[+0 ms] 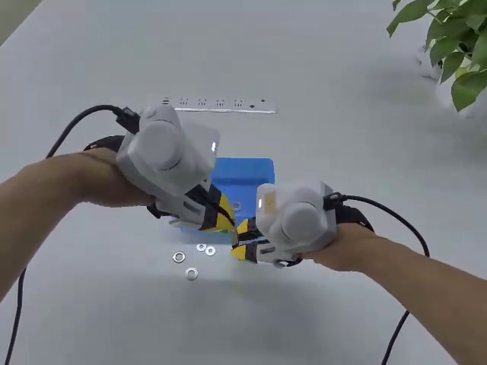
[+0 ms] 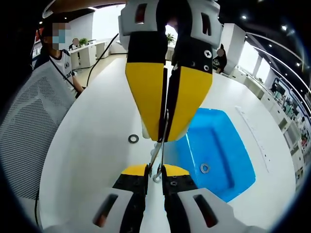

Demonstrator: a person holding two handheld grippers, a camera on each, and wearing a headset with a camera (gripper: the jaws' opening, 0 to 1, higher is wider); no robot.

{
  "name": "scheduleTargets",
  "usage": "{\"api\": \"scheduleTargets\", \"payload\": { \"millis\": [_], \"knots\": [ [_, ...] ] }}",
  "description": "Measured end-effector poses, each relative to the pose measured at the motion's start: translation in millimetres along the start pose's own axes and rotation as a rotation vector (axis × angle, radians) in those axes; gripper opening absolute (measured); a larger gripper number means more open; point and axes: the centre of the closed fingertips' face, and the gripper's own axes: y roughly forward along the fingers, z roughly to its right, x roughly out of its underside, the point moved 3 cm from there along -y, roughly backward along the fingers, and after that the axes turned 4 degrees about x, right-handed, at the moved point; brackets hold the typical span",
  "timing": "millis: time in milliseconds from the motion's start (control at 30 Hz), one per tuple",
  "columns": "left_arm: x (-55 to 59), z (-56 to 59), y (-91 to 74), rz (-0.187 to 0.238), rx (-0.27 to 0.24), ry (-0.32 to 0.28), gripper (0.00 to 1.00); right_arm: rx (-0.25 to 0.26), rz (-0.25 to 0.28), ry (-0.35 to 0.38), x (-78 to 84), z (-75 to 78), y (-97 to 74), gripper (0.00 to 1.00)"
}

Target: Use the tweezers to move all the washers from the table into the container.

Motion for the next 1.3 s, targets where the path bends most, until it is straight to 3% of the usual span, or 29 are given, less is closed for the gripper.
{"api": "scheduleTargets", "payload": {
  "millis": [1300],
  "knots": [
    [-0.4, -4.4, 3.2, 0.017, 0.007, -0.013, 0.05, -0.001, 0.009, 0.044, 4.0, 1.9, 1.4, 0.11]
  ]
}}
